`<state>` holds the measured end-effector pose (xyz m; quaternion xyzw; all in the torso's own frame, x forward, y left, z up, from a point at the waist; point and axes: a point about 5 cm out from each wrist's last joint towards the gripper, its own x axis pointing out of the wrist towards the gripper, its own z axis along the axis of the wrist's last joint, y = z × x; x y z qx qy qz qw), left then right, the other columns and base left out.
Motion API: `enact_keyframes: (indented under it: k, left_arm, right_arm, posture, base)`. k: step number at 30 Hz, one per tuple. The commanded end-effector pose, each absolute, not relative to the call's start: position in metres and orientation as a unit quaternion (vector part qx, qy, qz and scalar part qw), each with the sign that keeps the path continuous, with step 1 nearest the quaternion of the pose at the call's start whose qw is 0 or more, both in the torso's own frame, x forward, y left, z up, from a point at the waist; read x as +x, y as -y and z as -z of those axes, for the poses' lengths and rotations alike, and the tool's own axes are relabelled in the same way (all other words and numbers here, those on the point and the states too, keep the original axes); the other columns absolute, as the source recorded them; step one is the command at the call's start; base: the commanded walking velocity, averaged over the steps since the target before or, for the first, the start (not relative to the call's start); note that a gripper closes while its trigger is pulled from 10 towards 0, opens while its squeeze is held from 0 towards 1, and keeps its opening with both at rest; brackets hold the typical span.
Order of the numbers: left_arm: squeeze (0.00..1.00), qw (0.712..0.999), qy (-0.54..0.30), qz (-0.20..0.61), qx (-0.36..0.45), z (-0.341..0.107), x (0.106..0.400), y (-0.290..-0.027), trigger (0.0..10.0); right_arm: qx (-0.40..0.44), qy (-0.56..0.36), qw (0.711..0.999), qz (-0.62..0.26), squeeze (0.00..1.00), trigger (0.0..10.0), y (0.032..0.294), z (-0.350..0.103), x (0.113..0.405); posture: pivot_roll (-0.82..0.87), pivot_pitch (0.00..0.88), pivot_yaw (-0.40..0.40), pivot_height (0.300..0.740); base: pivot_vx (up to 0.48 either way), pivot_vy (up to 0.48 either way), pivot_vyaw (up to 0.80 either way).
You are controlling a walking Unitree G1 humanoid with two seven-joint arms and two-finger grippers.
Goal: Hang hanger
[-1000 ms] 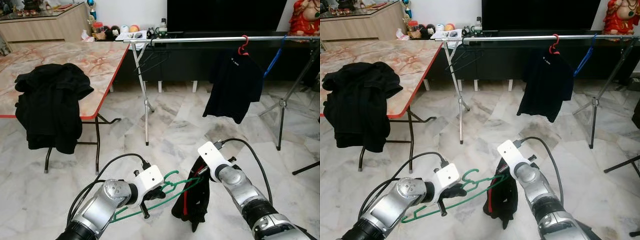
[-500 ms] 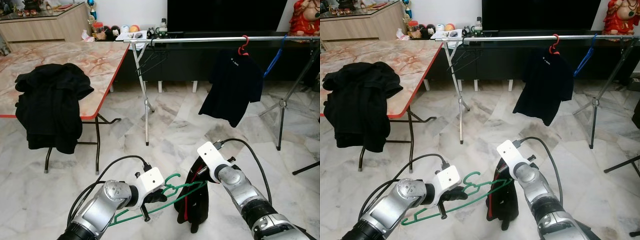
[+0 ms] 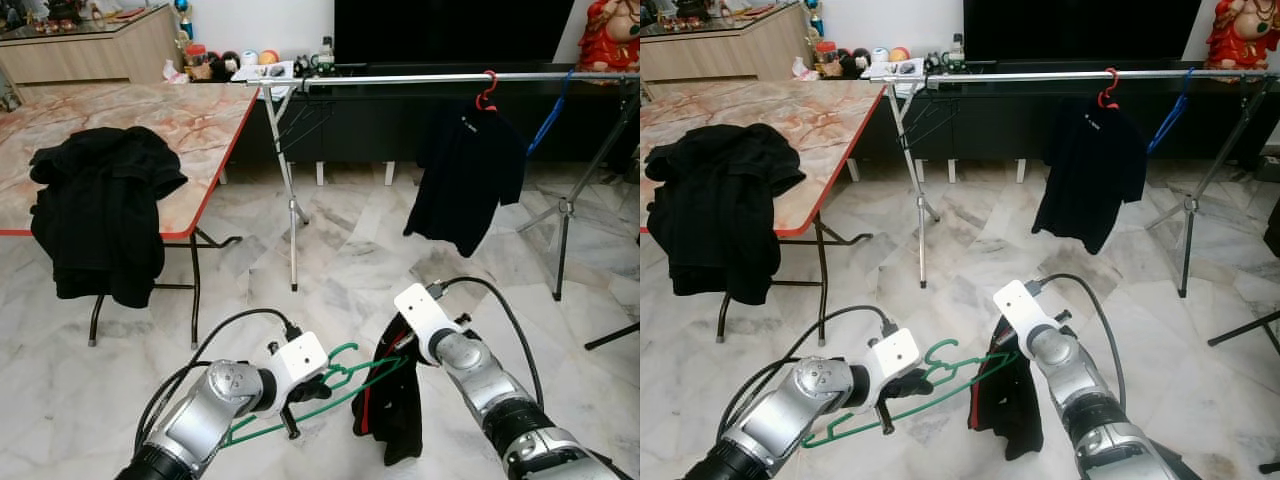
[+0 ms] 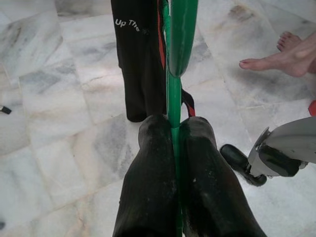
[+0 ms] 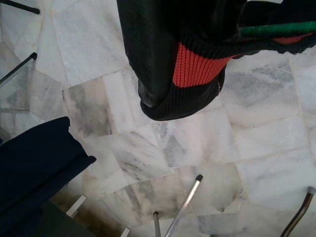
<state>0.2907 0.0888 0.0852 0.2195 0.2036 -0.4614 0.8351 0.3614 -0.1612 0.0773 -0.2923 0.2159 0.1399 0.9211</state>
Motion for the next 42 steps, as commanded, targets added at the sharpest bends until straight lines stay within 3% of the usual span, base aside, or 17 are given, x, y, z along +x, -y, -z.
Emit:
enact_keyframes:
  k: [1,20,30,35,42]
  left_arm:
    - [0.00,0.841,-0.202,0.450,0.222,-0.086,0.295,-0.093,10.0]
    - [0.00,0.873,-0.169,0.407,0.211,-0.095,0.306,-0.091,10.0]
    - [0.00,0.863,-0.161,0.456,0.143,-0.102,0.298,-0.082,10.0]
    - [0.00,0.853,-0.159,0.480,0.127,-0.105,0.294,-0.078,10.0]
    - [0.00,0.902,-0.158,0.368,0.163,-0.104,0.317,-0.089,10.0]
  right_arm:
    - [-0.284,-0.205,0.926,-0.145,0.00,10.0,0.156,-0.082,0.364]
    - [-0.256,-0.220,0.929,-0.149,0.00,10.0,0.147,-0.068,0.355]
    - [-0.265,-0.210,0.927,-0.160,0.00,10.0,0.144,-0.072,0.357]
    - [-0.254,-0.192,0.940,-0.121,0.00,10.0,0.151,-0.083,0.364]
    - [-0.218,-0.185,0.952,-0.106,0.00,10.0,0.149,-0.089,0.367]
  posture:
    - [0.12,0.061,0.049,0.740]
    - [0.12,0.064,0.049,0.740]
    - [0.12,0.060,0.049,0.740]
    - [0.12,0.054,0.048,0.740]
    - [0.12,0.052,0.048,0.740]
  base:
    - [0.000,0.000,0.00]
    - [0.000,0.000,0.00]
    - [0.000,0.000,0.00]
    - [0.000,0.000,0.00]
    - [0.000,0.000,0.00]
